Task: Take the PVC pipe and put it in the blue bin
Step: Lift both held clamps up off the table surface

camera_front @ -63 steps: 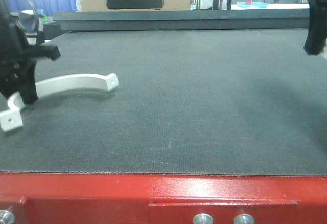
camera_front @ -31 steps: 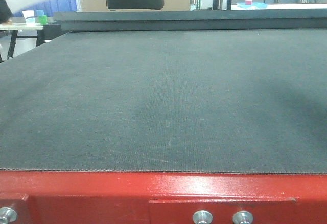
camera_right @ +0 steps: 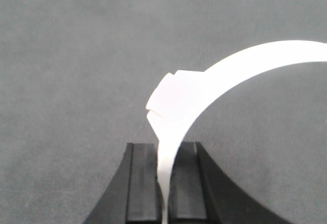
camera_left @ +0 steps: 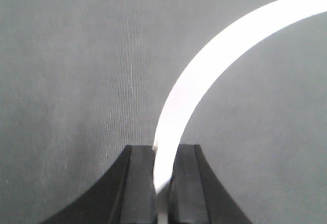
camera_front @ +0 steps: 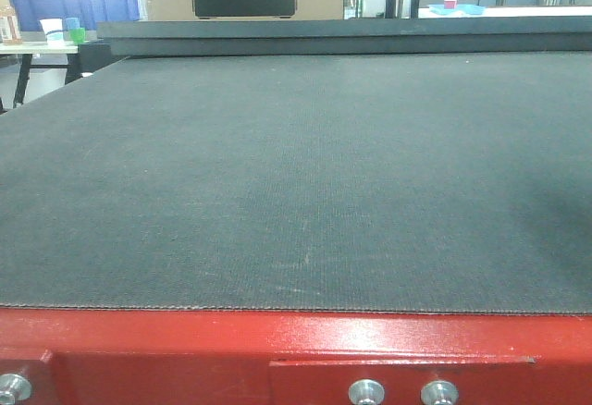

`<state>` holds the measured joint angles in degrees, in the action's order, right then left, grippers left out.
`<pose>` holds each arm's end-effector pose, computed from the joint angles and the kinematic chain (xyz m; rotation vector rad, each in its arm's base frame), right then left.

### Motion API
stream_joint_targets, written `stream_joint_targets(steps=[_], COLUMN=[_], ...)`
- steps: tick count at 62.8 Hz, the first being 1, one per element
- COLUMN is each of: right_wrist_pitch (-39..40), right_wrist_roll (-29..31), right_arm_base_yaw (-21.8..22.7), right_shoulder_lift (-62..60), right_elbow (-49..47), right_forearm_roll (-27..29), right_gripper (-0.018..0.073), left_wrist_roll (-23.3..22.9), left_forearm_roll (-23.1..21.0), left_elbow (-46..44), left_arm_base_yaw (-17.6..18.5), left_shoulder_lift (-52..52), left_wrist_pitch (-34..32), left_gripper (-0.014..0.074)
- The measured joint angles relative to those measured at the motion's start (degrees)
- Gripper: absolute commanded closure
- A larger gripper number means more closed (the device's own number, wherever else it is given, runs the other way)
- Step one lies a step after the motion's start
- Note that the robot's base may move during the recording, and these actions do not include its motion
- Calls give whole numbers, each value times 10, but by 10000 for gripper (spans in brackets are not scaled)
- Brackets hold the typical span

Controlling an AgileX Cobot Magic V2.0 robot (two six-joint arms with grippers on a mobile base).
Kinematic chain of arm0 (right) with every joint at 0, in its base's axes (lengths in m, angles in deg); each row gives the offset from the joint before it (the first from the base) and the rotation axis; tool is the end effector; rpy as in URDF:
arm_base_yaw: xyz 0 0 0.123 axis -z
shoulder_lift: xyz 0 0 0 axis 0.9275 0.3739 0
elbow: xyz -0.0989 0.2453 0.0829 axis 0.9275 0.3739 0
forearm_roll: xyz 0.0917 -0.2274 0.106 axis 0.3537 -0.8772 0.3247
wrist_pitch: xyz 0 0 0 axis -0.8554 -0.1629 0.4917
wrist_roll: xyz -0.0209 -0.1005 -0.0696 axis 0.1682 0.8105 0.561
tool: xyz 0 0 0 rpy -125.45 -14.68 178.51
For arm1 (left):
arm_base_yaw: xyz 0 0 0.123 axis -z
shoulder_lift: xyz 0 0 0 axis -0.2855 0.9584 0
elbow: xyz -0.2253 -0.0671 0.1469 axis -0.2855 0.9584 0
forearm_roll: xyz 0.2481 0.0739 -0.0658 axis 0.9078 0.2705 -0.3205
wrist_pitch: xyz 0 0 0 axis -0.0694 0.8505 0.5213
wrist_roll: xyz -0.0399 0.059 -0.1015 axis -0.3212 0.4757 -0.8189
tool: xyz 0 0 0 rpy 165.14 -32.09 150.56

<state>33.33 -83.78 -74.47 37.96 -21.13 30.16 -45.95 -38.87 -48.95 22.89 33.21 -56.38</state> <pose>0.2175 0.0233 0.3260 0.0941 2.0370 0.1852 0.2550 -0.0337 0.3181 -0.0003 2.1129 -0.1939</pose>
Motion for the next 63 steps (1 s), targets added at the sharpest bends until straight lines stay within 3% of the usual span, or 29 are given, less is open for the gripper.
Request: stream_joint_targets(steps=[15,30,63], right_wrist_pitch=[10,26,64], right_wrist_roll=[0,0,1], right_arm_base_yaw=[0,0,0], right_shoulder_lift=[-129,-219,-261], right_elbow=[40,40,40], right_forearm_roll=[-5,-5,-5], right_gripper=[727,727,727], left_wrist_roll=[-1,-1,-1], left_forearm_roll=[-8,-12,-17], left_elbow=[6,6,6], left_arm_base_yaw=[0,0,0], left_shoulder_lift=[-90,-149,-159], left_wrist_pitch=[-60,-56,-60], left_gripper=[707,707,707])
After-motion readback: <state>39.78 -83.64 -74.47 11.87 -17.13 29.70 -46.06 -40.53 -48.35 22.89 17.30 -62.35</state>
